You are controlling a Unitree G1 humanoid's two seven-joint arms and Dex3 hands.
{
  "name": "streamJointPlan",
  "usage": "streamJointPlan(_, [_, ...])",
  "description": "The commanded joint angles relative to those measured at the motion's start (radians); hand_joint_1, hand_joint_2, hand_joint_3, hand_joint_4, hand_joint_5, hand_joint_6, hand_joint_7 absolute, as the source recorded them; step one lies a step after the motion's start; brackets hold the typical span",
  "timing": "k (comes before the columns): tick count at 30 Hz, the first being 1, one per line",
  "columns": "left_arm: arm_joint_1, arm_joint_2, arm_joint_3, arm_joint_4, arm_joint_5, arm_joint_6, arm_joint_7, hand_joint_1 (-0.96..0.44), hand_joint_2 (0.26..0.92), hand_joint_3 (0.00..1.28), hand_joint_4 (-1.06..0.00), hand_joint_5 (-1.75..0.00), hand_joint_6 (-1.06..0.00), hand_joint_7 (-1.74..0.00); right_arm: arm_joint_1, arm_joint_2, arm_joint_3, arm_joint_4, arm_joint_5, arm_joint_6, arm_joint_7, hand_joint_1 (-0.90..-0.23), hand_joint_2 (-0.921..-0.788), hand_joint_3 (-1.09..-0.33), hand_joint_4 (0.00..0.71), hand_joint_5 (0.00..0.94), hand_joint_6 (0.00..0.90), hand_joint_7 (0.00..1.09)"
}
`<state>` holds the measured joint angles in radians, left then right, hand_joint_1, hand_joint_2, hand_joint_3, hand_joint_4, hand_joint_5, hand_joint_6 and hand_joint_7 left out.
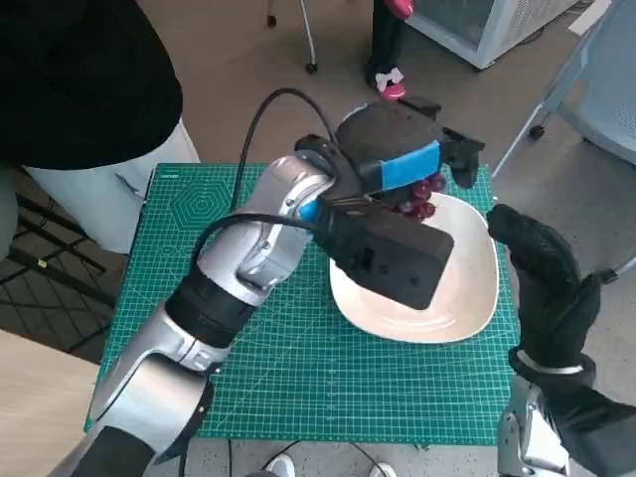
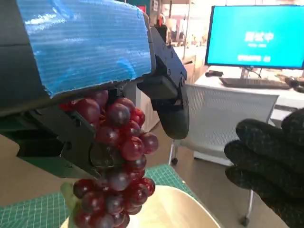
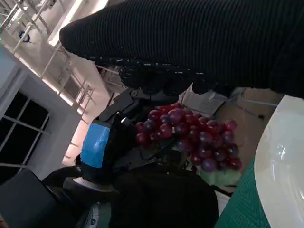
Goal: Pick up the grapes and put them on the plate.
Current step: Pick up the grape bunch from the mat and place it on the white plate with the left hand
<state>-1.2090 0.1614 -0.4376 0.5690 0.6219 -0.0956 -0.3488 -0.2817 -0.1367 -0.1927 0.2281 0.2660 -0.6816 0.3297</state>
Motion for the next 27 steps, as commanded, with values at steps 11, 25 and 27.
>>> streamJointPlan(11, [-0.072, -0.064, 0.017, 0.131, -0.056, 0.028, -0.034, 0.20, 0.836, 0.33, -0.54, -1.38, -0.48, -0.76, 0.029, 0.010, 0.005, -0.002, -0.028, 0.006, -0.038, -0.634, -0.921, -0.788, 0.390, 0.000, 0.149, 0.14])
streamJointPlan(25, [-0.084, -0.069, -0.014, 0.225, -0.026, 0.010, 0.005, -0.51, 0.905, 0.05, -0.08, -0.07, -0.21, -0.01, 0.023, 0.019, 0.016, -0.006, -0.025, 0.014, -0.046, -0.646, -0.921, -0.791, 0.383, 0.000, 0.155, 0.13])
streamJointPlan(27, [-0.086, -0.064, -0.017, 0.232, -0.022, 0.003, 0.006, -0.55, 0.913, 0.06, -0.06, -0.04, -0.20, 0.00, 0.022, 0.018, 0.016, -0.004, -0.023, 0.013, -0.044, -0.644, -0.921, -0.792, 0.383, 0.000, 0.155, 0.13])
